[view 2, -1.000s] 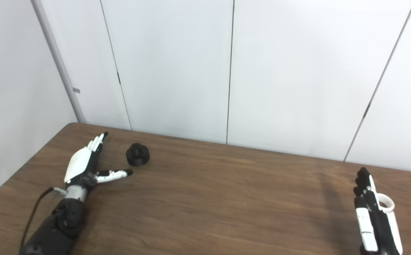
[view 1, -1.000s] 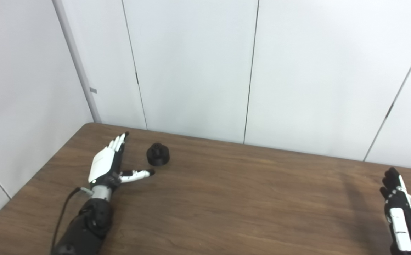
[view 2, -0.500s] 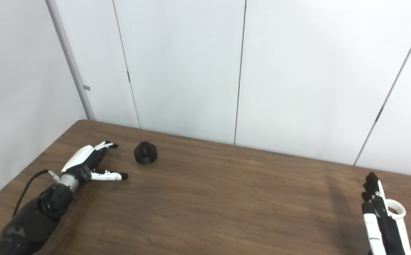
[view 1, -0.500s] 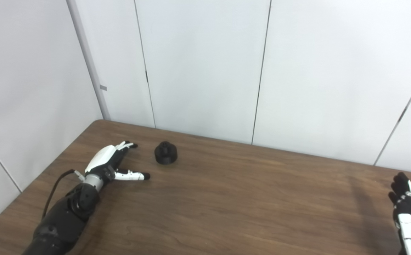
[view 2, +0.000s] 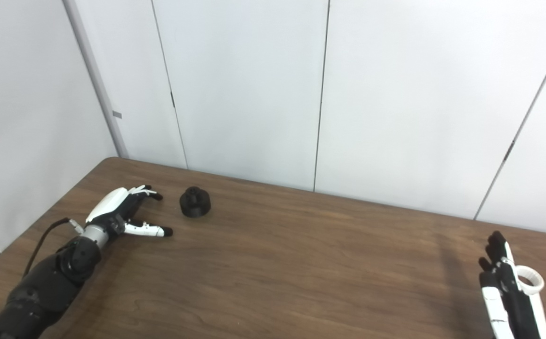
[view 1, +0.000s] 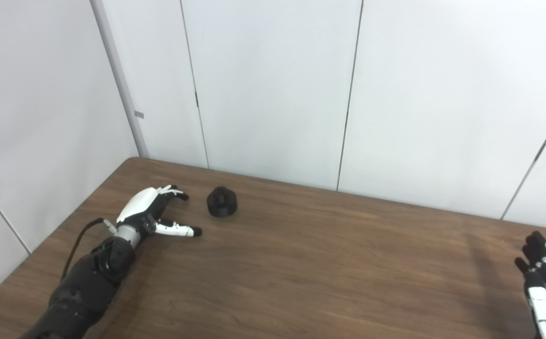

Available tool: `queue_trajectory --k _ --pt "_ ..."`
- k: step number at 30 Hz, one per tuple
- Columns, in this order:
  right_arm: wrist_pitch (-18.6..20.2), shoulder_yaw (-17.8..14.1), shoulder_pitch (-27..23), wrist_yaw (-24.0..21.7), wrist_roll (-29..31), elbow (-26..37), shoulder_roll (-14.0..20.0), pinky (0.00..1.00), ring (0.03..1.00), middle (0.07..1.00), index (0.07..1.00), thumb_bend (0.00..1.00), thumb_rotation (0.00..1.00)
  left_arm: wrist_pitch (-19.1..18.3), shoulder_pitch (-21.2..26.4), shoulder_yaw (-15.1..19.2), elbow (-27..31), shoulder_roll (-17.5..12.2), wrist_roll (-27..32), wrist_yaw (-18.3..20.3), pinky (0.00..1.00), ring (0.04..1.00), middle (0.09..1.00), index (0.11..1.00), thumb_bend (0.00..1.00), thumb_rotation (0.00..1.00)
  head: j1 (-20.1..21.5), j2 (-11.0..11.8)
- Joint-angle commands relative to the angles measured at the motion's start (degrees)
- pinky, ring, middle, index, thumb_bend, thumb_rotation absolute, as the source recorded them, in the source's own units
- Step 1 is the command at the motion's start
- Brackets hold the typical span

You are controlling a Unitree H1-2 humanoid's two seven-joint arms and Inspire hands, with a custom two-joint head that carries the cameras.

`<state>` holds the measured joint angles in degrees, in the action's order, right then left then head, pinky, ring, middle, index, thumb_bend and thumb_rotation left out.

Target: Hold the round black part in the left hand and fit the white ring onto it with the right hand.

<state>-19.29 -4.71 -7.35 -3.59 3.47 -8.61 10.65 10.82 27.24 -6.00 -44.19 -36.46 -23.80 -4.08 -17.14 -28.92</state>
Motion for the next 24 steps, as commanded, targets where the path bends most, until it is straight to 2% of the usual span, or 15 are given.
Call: queue_trajectory --k 1,12,18,24 --pt "0.7 0.3 5.1 0.3 0.3 -2.8 -1.7 0.98 1.0 1.0 1.0 0.39 0.89 1.2 2.9 -0.9 -1.5 -0.4 -0.9 -0.5 1.0 1.0 0.972 0.821 1.0 0.36 -0.1 -0.1" --pt "1.7 0.2 6.0 0.3 0.3 -0.9 -2.0 0.99 1.0 1.0 1.0 0.4 0.91 2.2 7.6 -5.4 -7.7 2.0 -2.6 -1.7 1.0 1.0 0.973 0.826 1.0 0.4 0.1 -0.9" --pt "3.3 0.4 6.3 0.7 -0.7 0.4 -2.3 0.98 1.0 1.0 1.0 0.39 0.92 2.3 8.3 -6.6 -7.5 2.7 -2.0 -1.1 1.0 1.0 0.976 0.825 1.0 0.37 0.6 -1.1" --pt "2.8 0.3 6.3 0.5 -0.3 0.1 -2.6 0.96 1.0 1.0 0.999 0.38 0.9 2.9 8.6 -7.5 -7.8 3.4 -2.0 -1.0 1.0 1.0 0.971 0.82 1.0 0.36 0.9 -1.3"
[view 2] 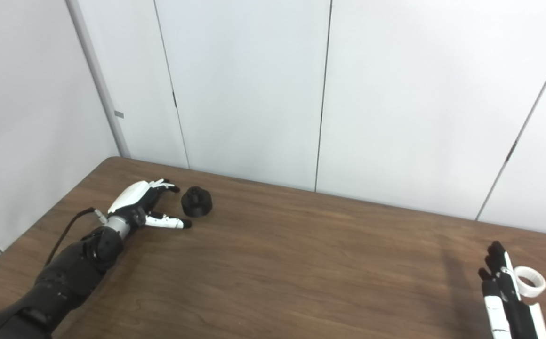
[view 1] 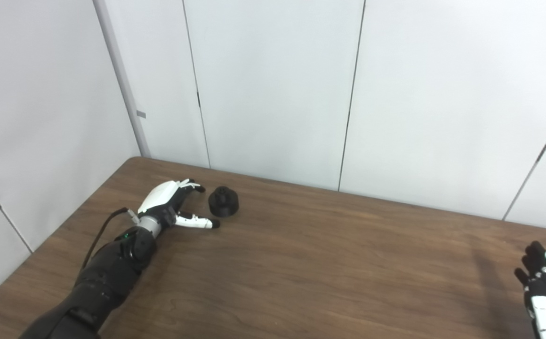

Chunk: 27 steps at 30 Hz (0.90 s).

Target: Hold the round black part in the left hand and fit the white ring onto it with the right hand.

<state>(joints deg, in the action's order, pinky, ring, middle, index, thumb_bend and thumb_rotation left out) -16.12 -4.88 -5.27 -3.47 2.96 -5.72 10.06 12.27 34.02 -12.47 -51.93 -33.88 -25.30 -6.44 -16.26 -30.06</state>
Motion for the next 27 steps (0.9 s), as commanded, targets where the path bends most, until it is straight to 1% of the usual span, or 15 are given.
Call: queue_trajectory --k 1,3,7,12,15,18,21,23,27 --pt "-0.3 0.4 4.2 0.2 0.8 -2.7 -2.2 0.97 1.0 1.0 1.0 0.37 0.89 1.3 1.9 -1.0 0.0 1.0 -0.3 1.7 1.0 1.0 0.973 0.819 1.0 0.35 0.0 -0.2" --pt "-0.3 0.4 4.2 0.1 1.1 -2.7 -2.2 0.97 1.0 1.0 1.0 0.37 0.88 1.1 1.9 -1.2 0.4 1.2 -0.2 1.9 1.0 1.0 0.975 0.82 1.0 0.35 0.0 -0.2" --pt "0.5 0.6 4.3 0.7 -0.2 -2.1 -2.3 0.97 1.0 1.0 1.0 0.38 0.89 1.3 2.0 -1.7 0.7 1.4 -0.3 2.1 1.0 1.0 0.971 0.819 1.0 0.34 0.2 -0.3" --pt "0.2 0.6 4.2 0.4 0.2 -2.3 -2.6 0.98 1.0 1.0 1.0 0.36 0.89 1.8 2.6 -2.1 0.1 1.6 0.0 2.4 1.0 1.0 0.969 0.814 1.0 0.33 0.4 -0.3" --pt "0.3 0.7 4.3 0.7 -0.2 -2.1 -2.7 0.97 1.0 1.0 1.0 0.37 0.9 1.7 3.0 -2.3 -0.2 1.7 0.2 2.7 1.0 1.0 0.97 0.809 1.0 0.32 0.5 -0.4" --pt "0.3 0.8 4.4 0.3 0.1 -1.8 -2.7 0.98 1.0 1.0 1.0 0.38 0.9 1.7 3.2 -2.5 -0.1 1.6 0.1 2.8 1.0 1.0 0.97 0.806 1.0 0.34 0.6 -0.4" --pt "0.5 0.9 4.4 0.6 -0.7 -1.6 -2.7 0.97 1.0 1.0 1.0 0.38 0.92 2.0 3.5 -2.9 -0.8 1.6 -0.2 2.5 1.0 1.0 0.969 0.803 1.0 0.34 0.7 -0.4" --pt "0.6 0.9 4.5 0.5 -0.4 -1.5 -2.8 0.97 1.0 1.0 1.0 0.38 0.91 2.0 3.6 -3.2 -0.8 1.6 -0.3 2.4 1.0 1.0 0.963 0.801 1.0 0.33 0.8 -0.5" --pt "0.6 0.8 4.6 0.3 -0.3 -1.3 -3.0 0.96 1.0 1.0 1.0 0.37 0.9 1.2 3.9 -3.6 -0.5 1.5 -0.5 2.7 1.0 1.0 0.962 0.803 1.0 0.34 0.7 -0.6"
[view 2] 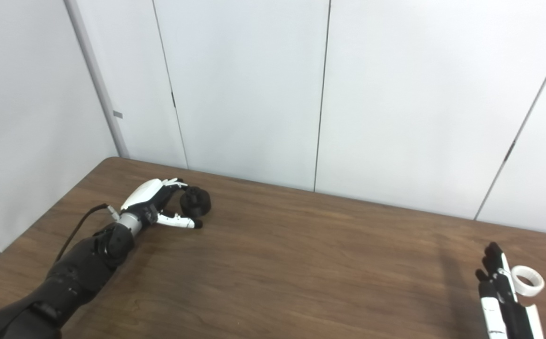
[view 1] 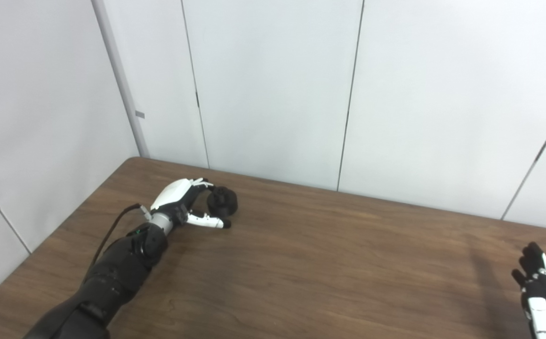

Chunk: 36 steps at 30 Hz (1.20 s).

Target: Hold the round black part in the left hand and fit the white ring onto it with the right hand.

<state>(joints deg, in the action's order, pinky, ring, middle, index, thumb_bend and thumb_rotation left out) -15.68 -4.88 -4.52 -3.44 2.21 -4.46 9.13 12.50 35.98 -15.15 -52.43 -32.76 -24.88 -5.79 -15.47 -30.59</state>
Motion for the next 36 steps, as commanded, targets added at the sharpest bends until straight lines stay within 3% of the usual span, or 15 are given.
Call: queue_trajectory --k 1,6,7,8,9,11,17,22,25,31,36 --pt "0.3 0.8 3.9 0.4 0.2 -2.4 -2.1 0.96 1.0 1.0 1.0 0.37 0.9 1.0 2.0 -0.9 -0.1 0.4 -0.8 2.1 1.0 1.0 0.962 0.803 1.0 0.34 0.0 -0.3" --pt "1.4 0.7 4.0 0.5 0.1 -1.4 -2.2 0.97 1.0 1.0 1.0 0.38 0.89 2.8 2.5 -1.0 -1.1 0.2 -1.1 0.2 1.0 0.991 0.938 0.741 0.96 0.29 -0.2 -1.2" --pt "1.8 0.7 4.0 0.6 -0.1 -1.0 -2.3 0.97 1.0 1.0 1.0 0.4 0.9 4.2 2.7 -1.4 -1.7 0.1 -1.9 -1.5 1.0 0.97 0.902 0.653 0.91 0.22 -0.4 -1.8" --pt "2.1 0.7 4.0 0.7 -0.2 -0.7 -2.3 0.96 1.0 1.0 1.0 0.41 0.91 5.2 2.9 -1.7 -2.2 -0.1 -2.4 -2.7 0.99 0.946 0.849 0.569 0.72 0.14 -0.7 -2.4" --pt "2.7 0.6 4.0 0.8 -0.2 0.0 -2.4 0.95 1.0 1.0 1.0 0.42 0.91 6.1 3.2 -1.9 -2.6 -0.3 -2.9 -3.7 0.99 0.931 0.817 0.518 0.61 0.09 -1.1 -3.0" --pt "3.8 0.5 4.0 0.9 -0.2 1.1 -2.4 0.96 1.0 1.0 1.0 0.41 0.92 7.6 3.7 -1.8 -3.2 -0.5 -2.8 -4.5 1.0 0.904 0.75 0.491 0.54 0.06 -1.8 -4.3" --pt "6.2 -0.2 3.7 1.6 -0.2 4.4 -2.7 0.95 0.999 1.0 0.998 0.41 0.92 8.6 4.7 -2.5 -1.2 -2.2 -4.0 -2.7 1.0 0.893 0.714 0.481 0.52 0.05 -4.0 -7.6" --pt "6.4 -1.3 2.6 0.8 3.2 6.0 -2.9 0.95 0.999 1.0 0.999 0.39 0.9 8.1 4.3 -2.8 5.3 -4.9 -5.9 0.3 1.0 0.9 0.719 0.481 0.52 0.05 -5.5 -9.3" --pt "6.4 -1.6 2.2 0.7 4.7 6.6 -2.9 0.95 1.0 1.0 1.0 0.41 0.87 8.2 4.0 -2.4 8.1 -6.2 -6.8 1.8 1.0 0.901 0.721 0.48 0.52 0.05 -5.4 -9.2" --pt "6.8 -1.5 1.9 1.3 4.2 8.4 -2.7 0.92 0.999 1.0 1.0 0.39 0.91 7.5 1.8 -1.4 12.6 -7.7 -7.8 3.9 1.0 0.91 0.73 0.481 0.52 0.05 -3.9 -8.0" --pt "7.8 -1.6 1.6 1.8 3.8 10.8 -3.2 0.91 0.991 0.994 0.988 0.42 0.91 8.6 -0.6 -1.5 14.6 -7.5 -9.1 2.6 1.0 0.909 0.734 0.482 0.52 0.05 -1.9 -7.3"
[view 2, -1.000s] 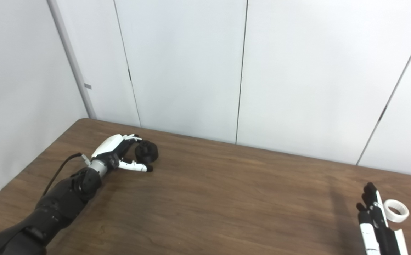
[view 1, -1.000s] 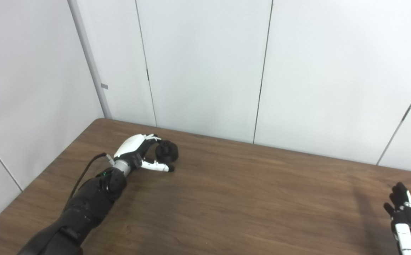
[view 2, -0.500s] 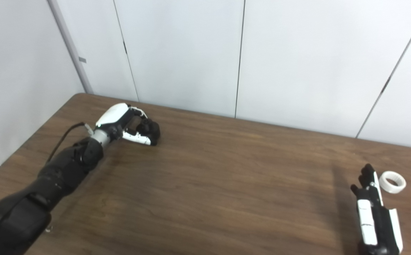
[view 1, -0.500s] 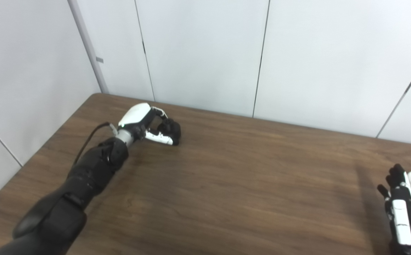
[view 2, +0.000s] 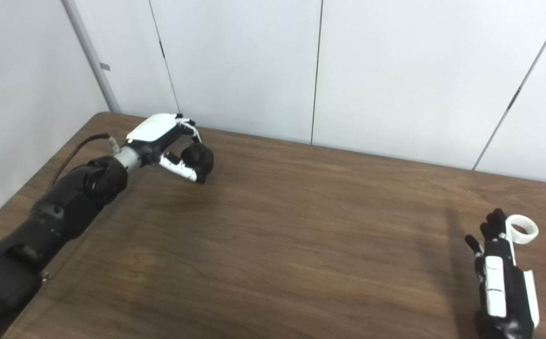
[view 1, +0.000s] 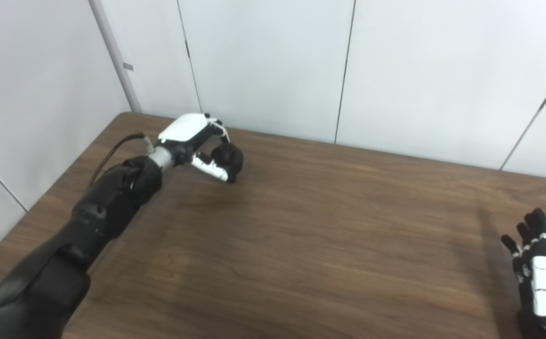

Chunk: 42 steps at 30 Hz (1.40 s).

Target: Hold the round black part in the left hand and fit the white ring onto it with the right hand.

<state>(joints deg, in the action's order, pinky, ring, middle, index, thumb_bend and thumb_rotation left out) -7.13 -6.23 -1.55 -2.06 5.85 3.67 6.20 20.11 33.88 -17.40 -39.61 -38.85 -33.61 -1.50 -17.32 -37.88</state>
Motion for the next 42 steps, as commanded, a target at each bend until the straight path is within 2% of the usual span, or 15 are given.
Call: queue_trajectory --k 1,3,6,10,18,23,30,35,39,42 --pt "-0.6 -0.2 -1.5 0.5 0.2 3.2 -0.3 0.92 0.993 0.995 0.985 0.43 0.9 1.7 1.0 0.8 2.2 -1.2 -0.6 -1.9 1.0 0.908 0.732 0.482 0.52 0.05 0.6 0.2" --pt "-0.8 -0.1 -1.8 0.5 0.0 4.0 -0.3 0.94 0.998 0.999 0.985 0.44 0.9 3.2 -0.1 1.1 3.4 -0.7 -0.5 -2.2 1.0 0.91 0.733 0.482 0.52 0.05 1.5 0.5" --pt "-1.6 0.1 -2.4 0.4 -1.1 5.4 0.0 0.92 0.993 0.999 0.985 0.44 0.92 3.4 -2.1 1.1 7.0 0.7 -0.8 -2.2 1.0 0.92 0.737 0.481 0.52 0.05 3.0 0.8" --pt "0.3 0.2 -3.7 0.5 -1.6 8.4 0.0 0.92 0.996 0.999 0.992 0.41 0.92 5.3 -4.4 1.3 11.5 3.3 0.1 -2.3 1.0 0.921 0.735 0.481 0.52 0.05 4.4 1.1" --pt "2.8 0.6 -4.8 1.0 -3.0 11.7 -0.5 0.94 0.999 1.0 0.993 0.38 0.92 5.9 -9.2 1.3 21.7 8.1 2.1 2.3 1.0 0.928 0.738 0.48 0.52 0.05 7.1 1.3" --pt "1.8 1.1 -4.8 0.9 -4.1 11.6 -0.3 0.92 0.988 1.0 0.986 0.42 0.93 6.8 -11.7 -0.6 23.9 10.3 2.9 2.3 1.0 0.932 0.743 0.481 0.52 0.05 9.3 1.6" --pt "3.4 1.4 -4.8 1.0 -4.5 14.5 -0.3 0.9 0.99 1.0 0.985 0.4 0.93 6.8 -13.9 -4.0 26.7 10.6 3.7 2.9 1.0 0.943 0.758 0.481 0.52 0.06 11.7 1.7" --pt "4.9 2.0 -5.4 1.5 -5.5 16.6 -1.0 0.91 0.992 1.0 0.987 0.38 0.94 6.8 -14.8 -6.3 28.9 9.6 3.8 4.1 1.0 0.946 0.757 0.481 0.52 0.06 13.6 1.2" --pt "5.6 2.5 -5.6 1.9 -6.6 17.8 -1.4 0.91 0.982 0.999 0.981 0.39 0.93 6.8 -15.4 -7.8 29.9 8.9 4.6 4.7 1.0 0.938 0.749 0.481 0.52 0.05 14.7 0.7" --pt "5.7 2.8 -5.8 2.2 -8.4 18.5 -1.4 0.89 0.969 0.991 0.97 0.42 0.94 6.8 -15.4 -10.1 30.0 8.1 4.6 4.5 1.0 0.932 0.748 0.48 0.52 0.05 15.2 0.6"
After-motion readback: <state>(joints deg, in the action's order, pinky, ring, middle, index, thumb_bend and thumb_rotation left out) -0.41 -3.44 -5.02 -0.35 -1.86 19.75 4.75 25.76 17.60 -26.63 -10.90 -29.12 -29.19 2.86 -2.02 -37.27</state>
